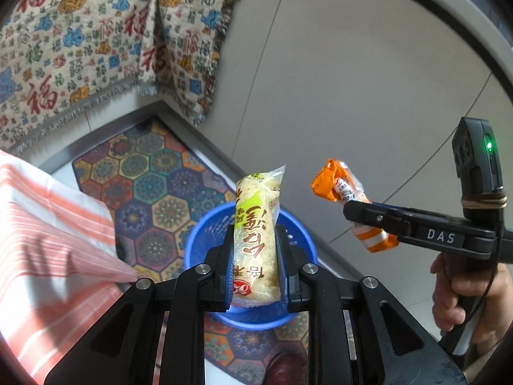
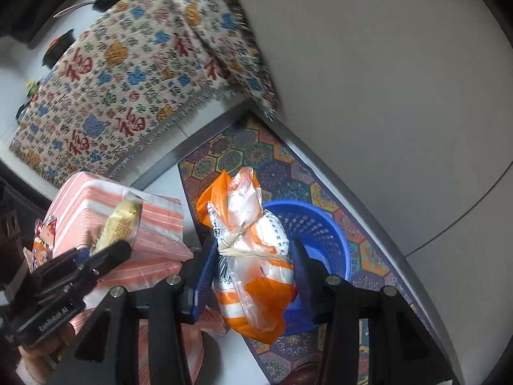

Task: Collect trash
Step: 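Carry both items over the blue wastebasket and open both tools to drop them, then move both tools back over the table toward the remaining trash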

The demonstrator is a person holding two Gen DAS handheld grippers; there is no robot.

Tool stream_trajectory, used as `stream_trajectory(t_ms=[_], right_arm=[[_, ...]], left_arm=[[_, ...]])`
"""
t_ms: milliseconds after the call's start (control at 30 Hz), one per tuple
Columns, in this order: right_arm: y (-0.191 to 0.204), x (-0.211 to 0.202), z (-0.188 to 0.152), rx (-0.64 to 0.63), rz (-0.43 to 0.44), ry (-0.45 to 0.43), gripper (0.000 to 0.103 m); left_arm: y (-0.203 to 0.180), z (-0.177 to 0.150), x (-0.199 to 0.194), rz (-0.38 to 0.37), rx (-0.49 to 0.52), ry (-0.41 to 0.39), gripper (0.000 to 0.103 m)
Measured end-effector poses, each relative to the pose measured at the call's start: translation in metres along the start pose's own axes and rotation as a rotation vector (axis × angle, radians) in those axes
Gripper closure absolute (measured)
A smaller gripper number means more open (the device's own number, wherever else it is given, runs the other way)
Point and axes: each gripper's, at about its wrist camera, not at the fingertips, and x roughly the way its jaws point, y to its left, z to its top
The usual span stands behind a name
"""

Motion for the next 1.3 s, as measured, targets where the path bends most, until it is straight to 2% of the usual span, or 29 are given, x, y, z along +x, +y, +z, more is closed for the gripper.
stream_trajectory(t_ms=[433,500,633,667,733,833,967,1100,1167,1300], right_arm=[[-0.048,0.052,0.006,0.096,0.031,0.068,0.055],[-0.053,0.057,0.007,0.105,0.036,0.070,0.055],[-0.063,0.067,0.007,0.143,0.069,0.087,0.051],[-0.064,0.068,0.006,0.143,0.072,0.088,0.049],[-0.065,0.068,0.007,0.143,0.070,0.083,0.048],[-0.065,0.062,0.008,0.133,0.064,0.058,0.048],[-0.048,0.037,0.010,0.044,0.018,-0.034,0.048],[-0.019,0.002,0.010,-0.064,-0.043,-0.161,0.047],[-0.003,-0.016,0.007,-0.122,-0.089,-0.234,0.038],[0.029,-0.044,0.000,-0.208,-0.148,-0.349,0.036]], left_arm=[[-0.016,-0.010,0.066,-0.012,0.031,0.069,0.080],[-0.018,-0.012,0.074,-0.011,0.035,0.071,0.075],[-0.015,-0.014,0.086,-0.008,0.014,0.077,0.048],[-0.014,-0.014,0.087,-0.005,0.009,0.074,0.043],[-0.010,-0.014,0.088,0.001,-0.008,0.073,0.042],[-0.007,-0.013,0.077,0.009,-0.021,0.052,0.040],[-0.002,-0.007,0.041,0.025,-0.028,-0.011,0.031],[0.004,-0.003,-0.005,0.033,-0.049,-0.073,0.029],[0.007,-0.006,-0.030,0.055,-0.061,-0.098,0.023],[0.021,-0.023,-0.080,0.111,-0.069,-0.120,0.021]])
